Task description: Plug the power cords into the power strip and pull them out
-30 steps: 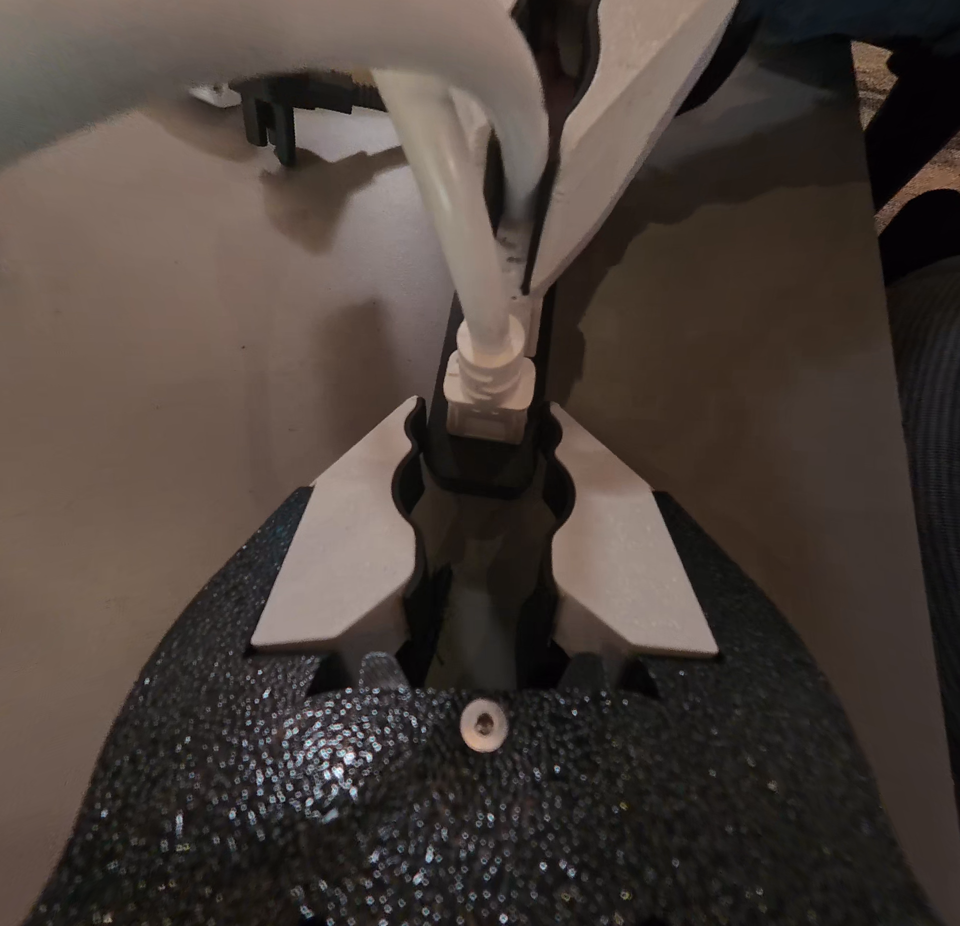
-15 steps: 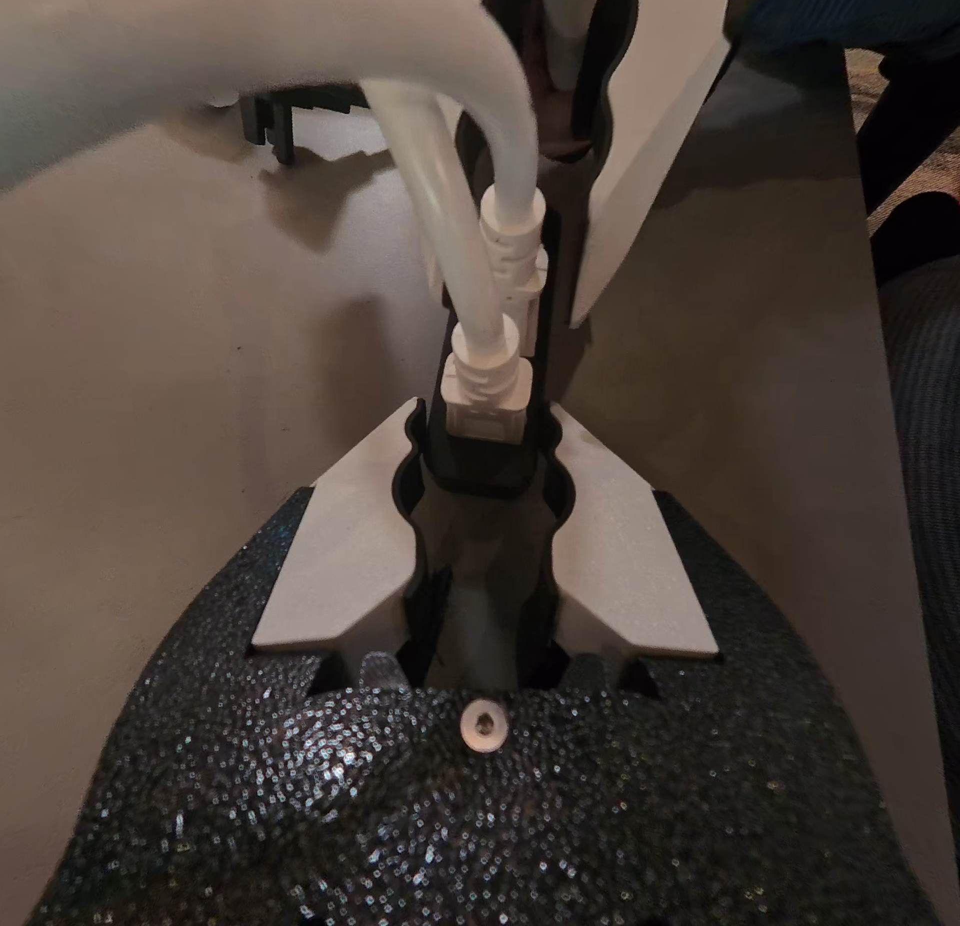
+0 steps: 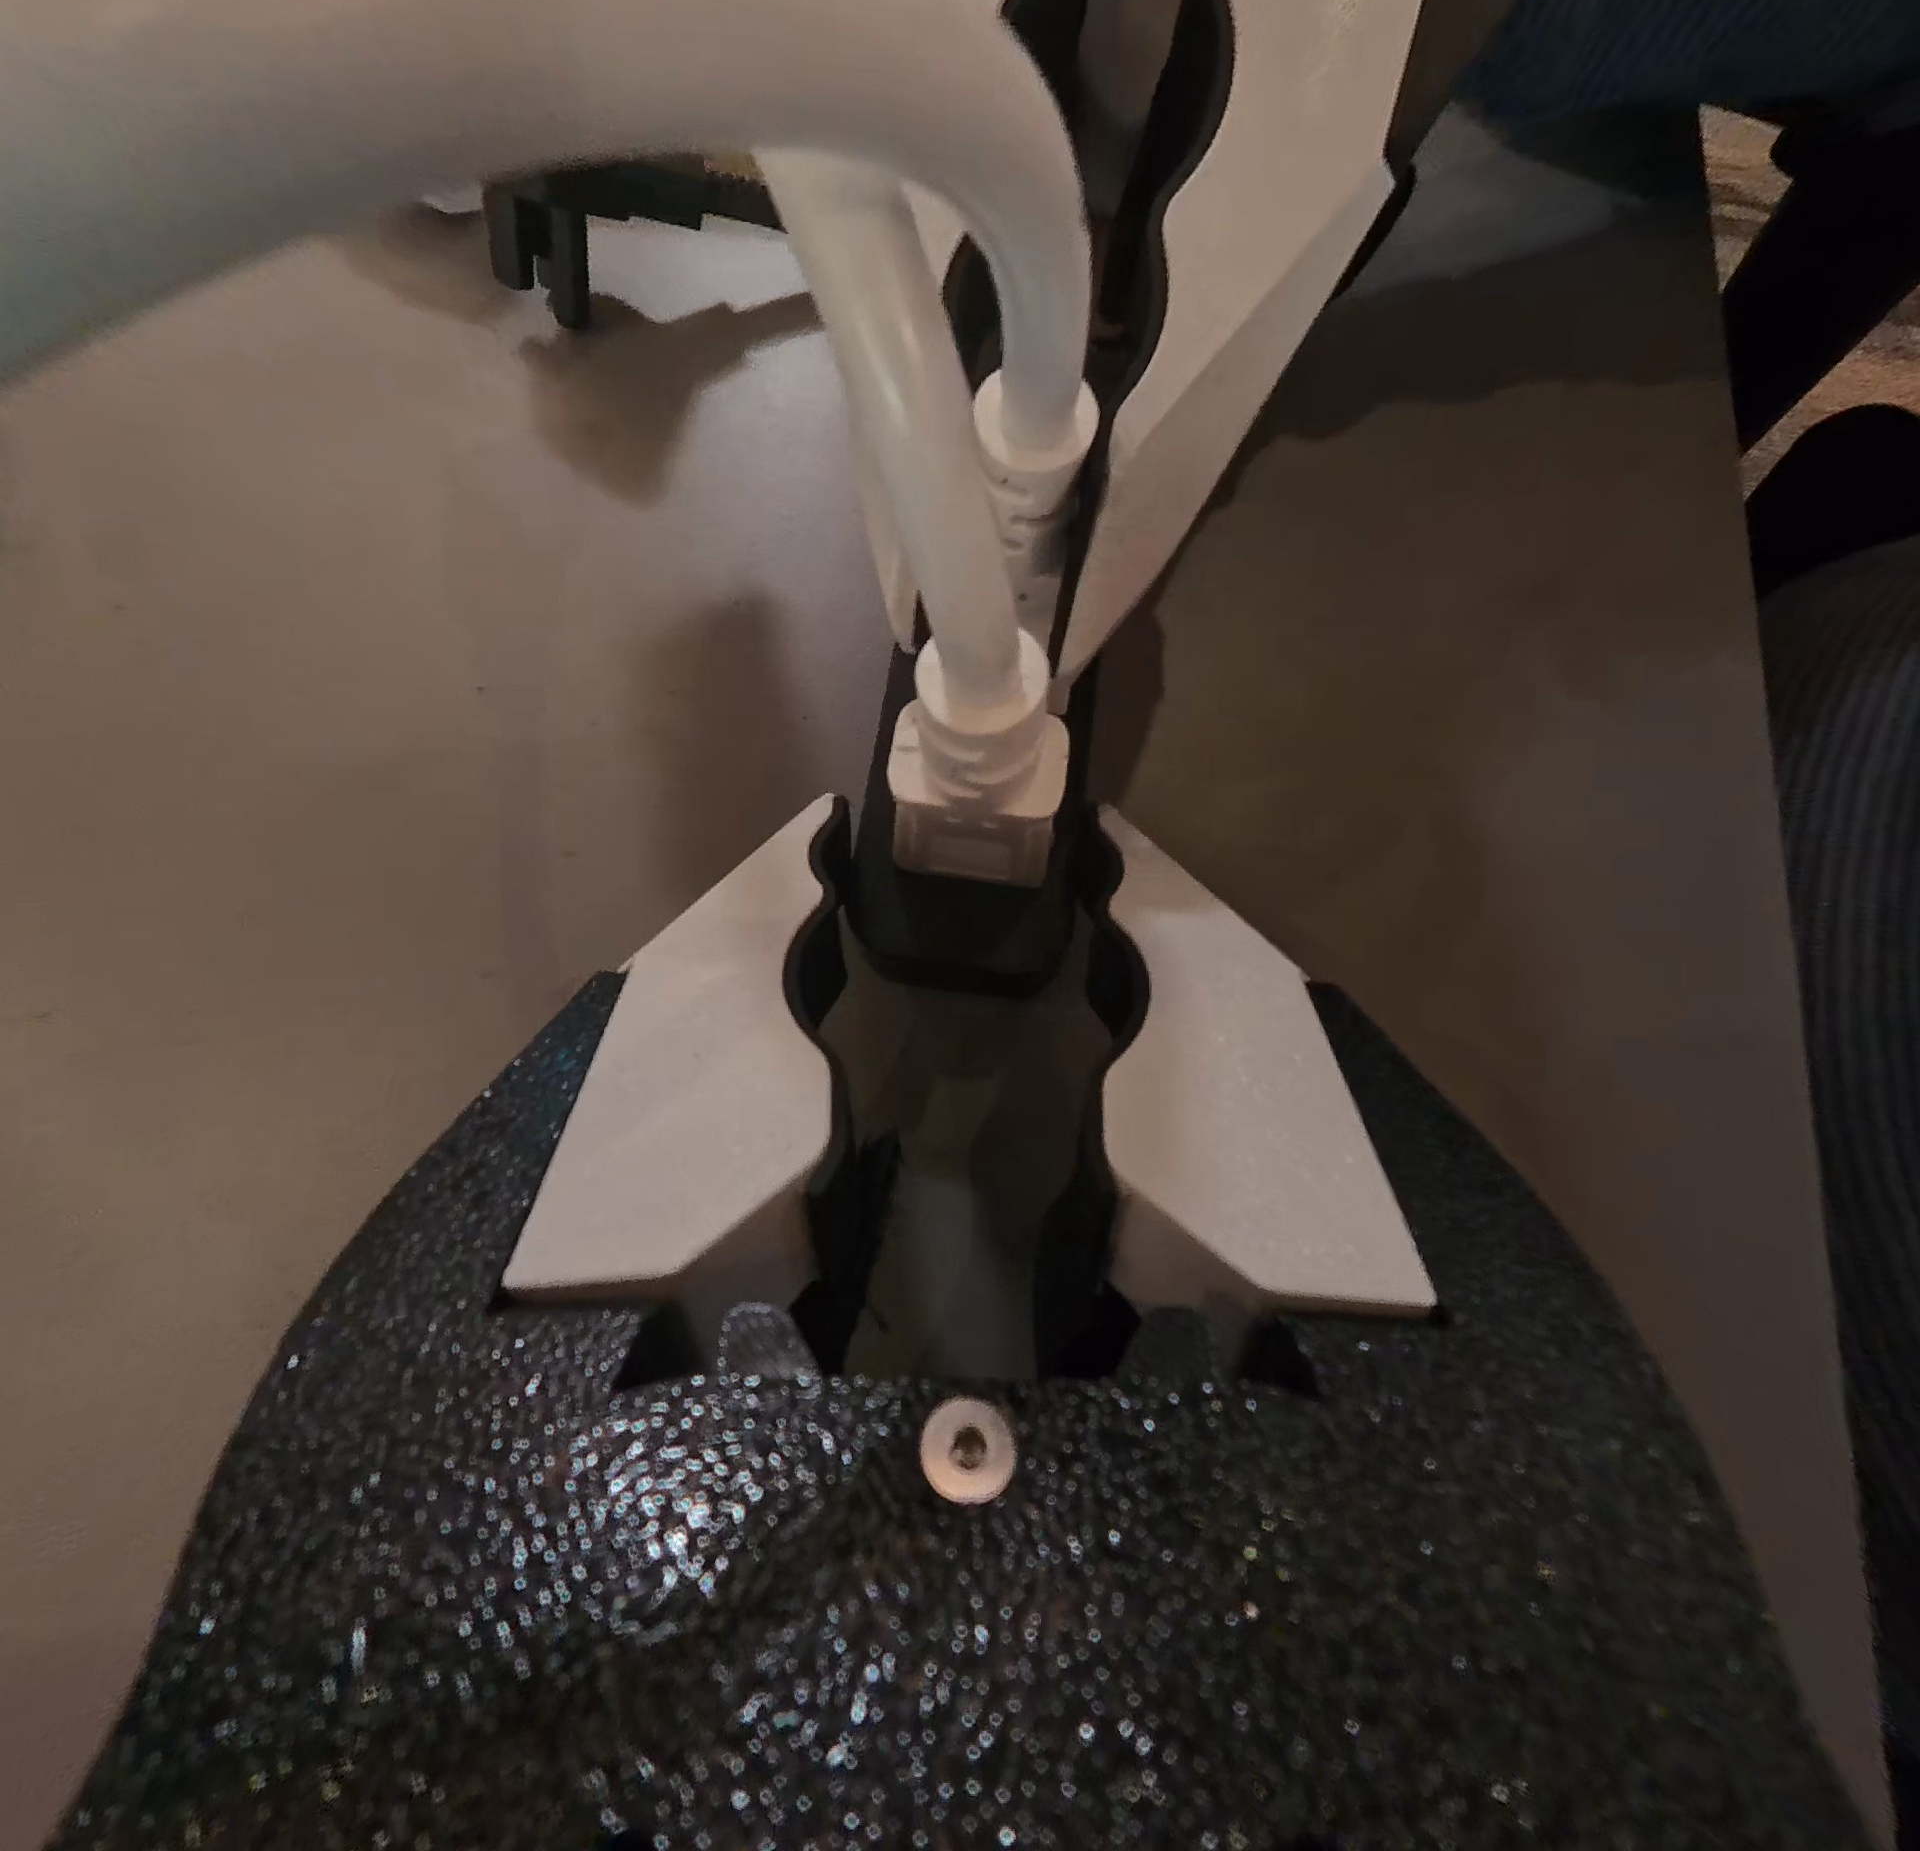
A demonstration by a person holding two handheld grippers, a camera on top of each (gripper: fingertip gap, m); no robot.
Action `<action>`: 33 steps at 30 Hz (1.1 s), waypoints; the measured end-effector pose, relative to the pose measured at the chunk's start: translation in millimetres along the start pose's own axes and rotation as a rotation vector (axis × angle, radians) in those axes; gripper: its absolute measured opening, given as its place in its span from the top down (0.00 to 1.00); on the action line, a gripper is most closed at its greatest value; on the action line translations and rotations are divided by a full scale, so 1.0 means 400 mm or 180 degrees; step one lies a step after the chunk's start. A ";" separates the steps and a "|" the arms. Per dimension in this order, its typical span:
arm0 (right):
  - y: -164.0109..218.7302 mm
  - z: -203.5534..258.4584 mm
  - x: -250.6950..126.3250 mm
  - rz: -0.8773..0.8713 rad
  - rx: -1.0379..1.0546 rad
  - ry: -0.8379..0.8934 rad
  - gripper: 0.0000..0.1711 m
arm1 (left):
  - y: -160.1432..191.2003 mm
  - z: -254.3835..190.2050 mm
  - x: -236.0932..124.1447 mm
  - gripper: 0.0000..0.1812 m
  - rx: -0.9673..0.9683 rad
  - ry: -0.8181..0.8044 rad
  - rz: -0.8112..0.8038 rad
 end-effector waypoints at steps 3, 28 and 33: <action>0.001 0.000 0.000 -0.0024 0.0027 -0.0008 0.90 | -0.004 -0.003 -0.005 0.65 -0.0139 0.0098 -0.0108; 0.004 -0.023 -0.030 0.0175 -0.0132 0.0330 0.91 | 0.001 0.016 0.026 0.72 -0.0310 -0.0371 -0.0053; 0.006 -0.028 -0.019 0.0076 0.0001 0.0259 0.90 | -0.016 0.029 0.050 0.66 -0.0233 -0.0334 -0.0025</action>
Point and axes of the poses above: each gripper's, where its closed fingertips meet, x out along the fingers, y out of its underside, z = x × y across the jaws, the point moved 8 cm from there along -x, back along the fingers, and after that the axes turned 5 degrees about y, right-handed, at the moved point
